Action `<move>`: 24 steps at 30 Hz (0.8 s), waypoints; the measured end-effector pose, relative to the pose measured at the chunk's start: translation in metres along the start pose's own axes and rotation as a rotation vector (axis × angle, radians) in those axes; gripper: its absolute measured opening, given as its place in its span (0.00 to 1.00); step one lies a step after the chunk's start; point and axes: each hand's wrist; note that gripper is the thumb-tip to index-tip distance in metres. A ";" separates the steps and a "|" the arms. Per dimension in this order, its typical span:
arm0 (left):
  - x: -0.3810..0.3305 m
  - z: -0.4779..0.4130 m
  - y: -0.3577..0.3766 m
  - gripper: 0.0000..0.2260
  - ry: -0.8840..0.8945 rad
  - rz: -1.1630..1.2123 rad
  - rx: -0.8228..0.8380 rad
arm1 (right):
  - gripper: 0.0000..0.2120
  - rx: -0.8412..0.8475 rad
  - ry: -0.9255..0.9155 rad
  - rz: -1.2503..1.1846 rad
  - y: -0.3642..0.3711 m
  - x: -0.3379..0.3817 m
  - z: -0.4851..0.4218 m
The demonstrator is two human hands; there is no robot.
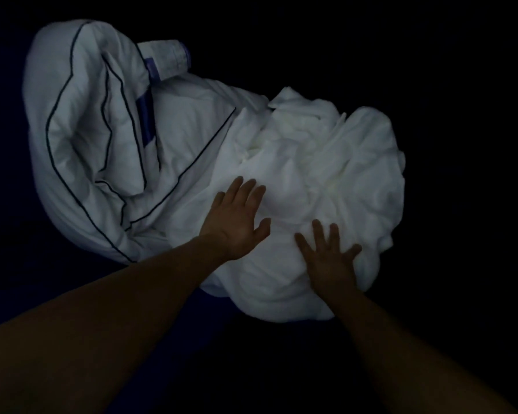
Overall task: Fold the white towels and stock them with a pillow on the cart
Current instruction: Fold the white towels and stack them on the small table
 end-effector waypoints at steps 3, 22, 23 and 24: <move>0.008 0.002 -0.007 0.33 0.006 0.004 -0.043 | 0.23 -0.159 -0.004 0.005 -0.005 -0.004 0.008; -0.100 0.104 -0.303 0.55 0.320 0.307 -0.043 | 0.17 -0.742 -0.162 -1.207 -0.348 -0.026 0.235; -0.116 0.113 -0.322 0.51 0.331 0.334 -0.094 | 0.17 -0.779 -0.174 -1.231 -0.363 -0.029 0.253; -0.133 0.123 -0.341 0.48 0.338 0.346 -0.144 | 0.17 -0.816 -0.187 -1.255 -0.377 -0.033 0.270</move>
Point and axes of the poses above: each hand's wrist, its own z-axis away from the middle knuckle, its own y-axis out of the palm, x = y × z, and after that the axes turned 6 degrees about -z, right-handed
